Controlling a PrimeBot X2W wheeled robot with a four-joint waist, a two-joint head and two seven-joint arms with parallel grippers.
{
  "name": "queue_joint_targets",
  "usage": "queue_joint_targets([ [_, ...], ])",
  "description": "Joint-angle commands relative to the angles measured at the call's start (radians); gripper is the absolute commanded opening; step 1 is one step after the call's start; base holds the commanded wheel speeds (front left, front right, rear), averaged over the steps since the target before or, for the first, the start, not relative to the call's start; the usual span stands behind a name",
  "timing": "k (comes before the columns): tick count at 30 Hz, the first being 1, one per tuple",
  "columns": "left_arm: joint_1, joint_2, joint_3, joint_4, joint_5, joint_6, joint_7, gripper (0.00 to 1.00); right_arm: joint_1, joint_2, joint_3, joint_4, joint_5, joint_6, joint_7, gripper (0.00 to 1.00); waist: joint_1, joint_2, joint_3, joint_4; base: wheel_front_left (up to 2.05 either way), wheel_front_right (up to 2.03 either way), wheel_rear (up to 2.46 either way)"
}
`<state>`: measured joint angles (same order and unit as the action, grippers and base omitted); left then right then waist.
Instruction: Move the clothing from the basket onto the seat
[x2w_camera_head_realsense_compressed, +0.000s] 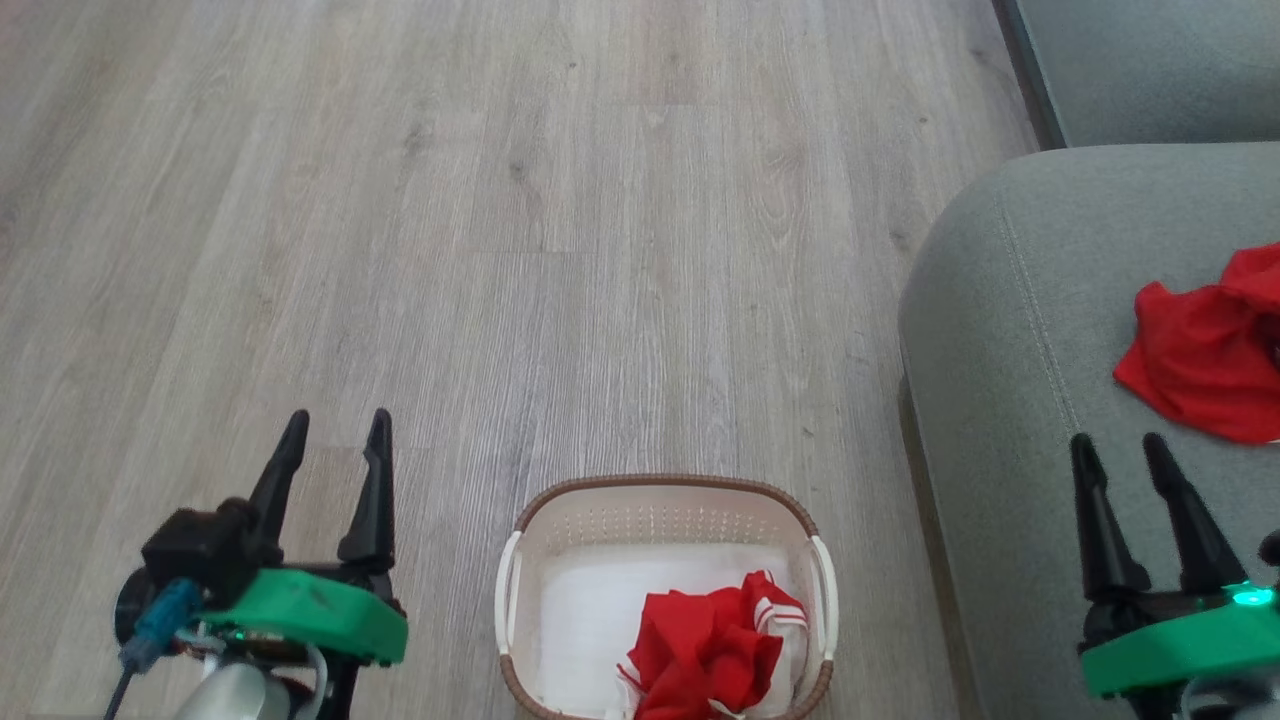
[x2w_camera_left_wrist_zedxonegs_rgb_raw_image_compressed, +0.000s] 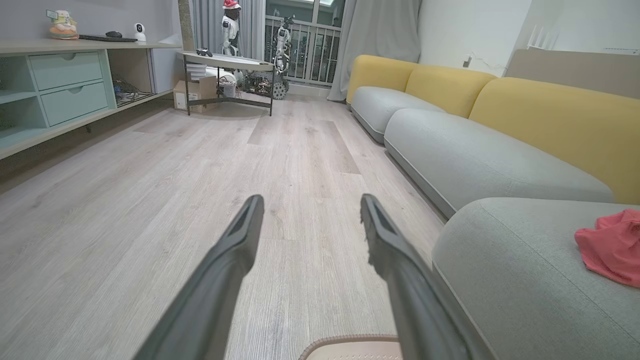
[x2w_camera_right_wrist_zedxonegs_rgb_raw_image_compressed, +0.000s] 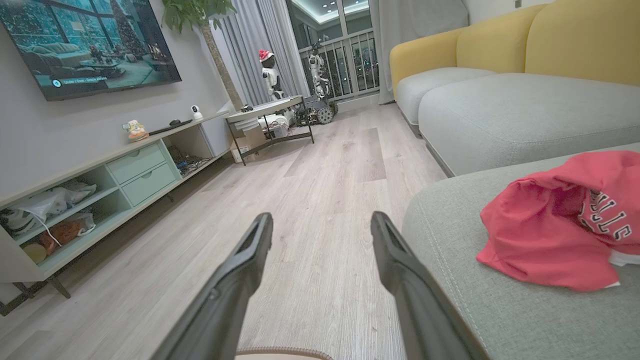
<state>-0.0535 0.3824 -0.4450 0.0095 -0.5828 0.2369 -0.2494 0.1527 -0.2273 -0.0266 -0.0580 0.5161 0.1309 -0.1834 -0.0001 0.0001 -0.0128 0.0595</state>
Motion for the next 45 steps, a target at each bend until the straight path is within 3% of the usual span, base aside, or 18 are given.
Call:
queue_joint_targets([
  [1, -0.03, 0.003, 0.062, -0.029, 0.023, -0.009, -0.012, 1.0, -0.016, -0.013, 0.021, -0.023, -0.013, 0.0, -0.016, 1.0, 0.0001, -0.0001, 0.0, -0.001, 0.0, 0.0, 0.0],
  [18, 0.007, -0.082, 0.142, 0.011, 0.119, -0.092, -0.012, 1.0, -0.03, -0.007, 0.035, 0.009, -0.076, 0.0, -0.015, 1.0, 0.0001, -0.0001, 0.001, -0.005, 0.0, 0.0, 0.0],
  [36, -0.001, -0.117, 0.172, 0.049, 0.156, -0.13, -0.012, 1.0, -0.048, 0.006, 0.039, 0.007, -0.082, 0.0, -0.009, 1.0, 0.0001, -0.0001, 0.028, -0.025, 0.0, 0.0, 0.0],
  [45, -0.056, -0.127, 0.167, 0.098, 0.168, -0.159, -0.012, 1.0, -0.104, 0.01, 0.037, -0.004, -0.092, 0.0, -0.007, 1.0, 0.0001, -0.0001, 0.117, -0.06, 0.0, 0.0, 0.0],
])
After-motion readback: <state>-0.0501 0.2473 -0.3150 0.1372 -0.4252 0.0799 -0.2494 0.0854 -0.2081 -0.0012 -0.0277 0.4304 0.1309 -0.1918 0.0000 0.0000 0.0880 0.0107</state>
